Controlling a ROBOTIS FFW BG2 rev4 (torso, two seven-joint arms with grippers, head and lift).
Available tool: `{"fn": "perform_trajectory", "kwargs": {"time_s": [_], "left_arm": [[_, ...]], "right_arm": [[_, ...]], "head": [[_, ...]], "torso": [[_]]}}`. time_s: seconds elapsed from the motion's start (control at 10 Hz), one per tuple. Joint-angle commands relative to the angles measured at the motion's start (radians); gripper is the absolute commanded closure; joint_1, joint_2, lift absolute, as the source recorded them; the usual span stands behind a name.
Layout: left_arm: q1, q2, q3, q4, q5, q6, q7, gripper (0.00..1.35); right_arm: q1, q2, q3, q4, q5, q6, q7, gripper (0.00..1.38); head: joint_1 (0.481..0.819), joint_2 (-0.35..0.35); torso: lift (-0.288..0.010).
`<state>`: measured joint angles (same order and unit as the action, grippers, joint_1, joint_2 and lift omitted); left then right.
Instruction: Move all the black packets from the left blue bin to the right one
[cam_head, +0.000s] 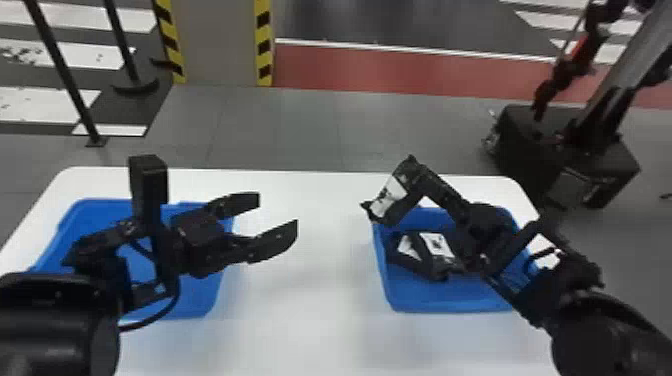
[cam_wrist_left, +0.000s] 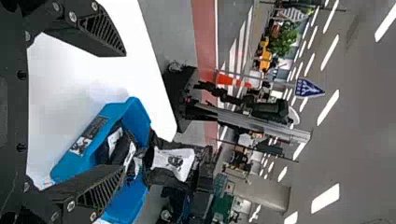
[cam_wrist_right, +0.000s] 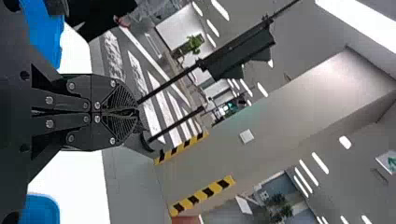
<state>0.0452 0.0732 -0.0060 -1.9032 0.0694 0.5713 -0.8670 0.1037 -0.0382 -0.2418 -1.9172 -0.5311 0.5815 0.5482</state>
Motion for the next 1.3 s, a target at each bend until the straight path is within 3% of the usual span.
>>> {"fn": "perform_trajectory", "kwargs": {"time_s": [0.0,0.3,0.5,0.6,0.7,0.8,0.9,1.0,1.1,1.2], "left_arm": [[0.07,-0.004,0.057,-0.074,0.0,0.008,0.002,0.13],[0.171,-0.006,0.126,-0.152,0.007,0.03,0.002,0.13],[0.193,-0.006,0.147,-0.184,0.006,0.02,0.002,0.13],[0.203,-0.007,0.162,-0.196,0.006,0.01,0.002,0.13],[0.217,-0.009,0.182,-0.216,0.003,0.005,0.002,0.13],[0.242,-0.01,0.21,-0.25,-0.003,-0.002,0.003,0.13],[0.271,-0.015,0.238,-0.295,-0.013,-0.009,0.006,0.13],[0.316,-0.023,0.271,-0.356,-0.026,-0.022,0.014,0.13],[0.367,-0.035,0.304,-0.408,-0.046,-0.071,0.037,0.13],[0.438,-0.056,0.324,-0.474,-0.052,-0.125,0.083,0.13]], "right_arm": [[-0.001,-0.028,-0.039,0.095,0.0,-0.051,-0.017,1.28],[-0.018,-0.08,-0.053,0.321,-0.086,-0.159,-0.053,1.28],[-0.028,-0.098,-0.088,0.357,-0.082,-0.184,-0.08,1.24],[-0.013,-0.104,-0.093,0.343,-0.096,-0.184,-0.099,0.95],[0.029,-0.104,-0.093,0.276,-0.081,-0.184,-0.119,0.45],[0.105,-0.095,-0.093,0.156,-0.04,-0.184,-0.154,0.05],[0.181,-0.081,-0.093,0.029,0.008,-0.184,-0.169,0.05],[0.279,-0.057,-0.093,-0.133,0.088,-0.184,-0.18,0.15],[0.385,-0.029,-0.085,-0.266,0.145,-0.235,-0.177,0.2],[0.488,0.0,-0.057,-0.342,0.163,-0.38,-0.175,0.22]], "head": [[0.695,-0.129],[0.695,-0.154],[0.695,-0.174],[0.695,-0.193],[0.695,-0.198],[0.695,-0.2],[0.695,-0.194],[0.695,-0.179],[0.695,-0.155],[0.695,-0.138]], "torso": [[-0.11],[-0.11],[-0.11],[-0.11],[-0.11],[-0.11],[-0.11],[-0.11],[-0.11],[-0.11]]}}
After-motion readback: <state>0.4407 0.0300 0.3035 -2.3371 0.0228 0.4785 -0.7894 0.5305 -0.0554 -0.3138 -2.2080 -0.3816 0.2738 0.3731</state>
